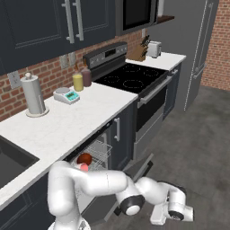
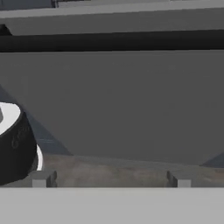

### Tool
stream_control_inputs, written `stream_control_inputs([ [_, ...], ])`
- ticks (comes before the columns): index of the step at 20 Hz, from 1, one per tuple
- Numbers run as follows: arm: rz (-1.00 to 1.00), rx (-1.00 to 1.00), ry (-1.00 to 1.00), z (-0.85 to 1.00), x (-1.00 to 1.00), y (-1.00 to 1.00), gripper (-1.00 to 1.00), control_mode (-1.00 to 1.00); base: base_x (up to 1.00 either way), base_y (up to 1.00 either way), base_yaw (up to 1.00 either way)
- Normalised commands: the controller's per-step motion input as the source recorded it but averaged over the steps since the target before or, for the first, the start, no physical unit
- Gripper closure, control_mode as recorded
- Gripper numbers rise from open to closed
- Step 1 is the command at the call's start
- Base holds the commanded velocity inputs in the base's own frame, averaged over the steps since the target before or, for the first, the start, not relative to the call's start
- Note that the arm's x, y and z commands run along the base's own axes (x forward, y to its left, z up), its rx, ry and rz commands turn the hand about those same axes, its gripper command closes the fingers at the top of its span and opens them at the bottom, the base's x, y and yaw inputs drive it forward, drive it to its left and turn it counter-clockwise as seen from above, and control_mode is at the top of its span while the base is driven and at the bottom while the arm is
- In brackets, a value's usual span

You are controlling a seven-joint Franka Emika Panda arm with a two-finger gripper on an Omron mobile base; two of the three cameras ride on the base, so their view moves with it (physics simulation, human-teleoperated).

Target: Pick up the cup and bowl from the counter, place them in the dishwasher, and close the dishwasher door.

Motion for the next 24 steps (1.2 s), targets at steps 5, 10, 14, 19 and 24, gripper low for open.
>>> stream_control_inputs([
  [5, 0.10, 0.24, 0.07, -0.94, 0.42, 0.00, -1.00, -1.00, 0.00, 0.00, 0.00],
  [10, 0.06, 0.27, 0.05, -0.87, 0.33, 0.00, -1.00, -1.00, 0.00, 0.00, 0.00],
  [14, 0.02, 0.36, 0.05, -0.68, 0.39, 0.00, -1.00, -1.00, 0.00, 0.00, 0.00],
  [19, 0.00, 0.49, 0.08, -0.55, 0.43, 0.00, -1.00, -1.00, 0.00, 0.00, 0.00],
  [24, 0.01, 0.52, 0.01, 0.08, 0.07, 0.20, -1.00, -1.00, 0.00, 0.00, 0.00],
])
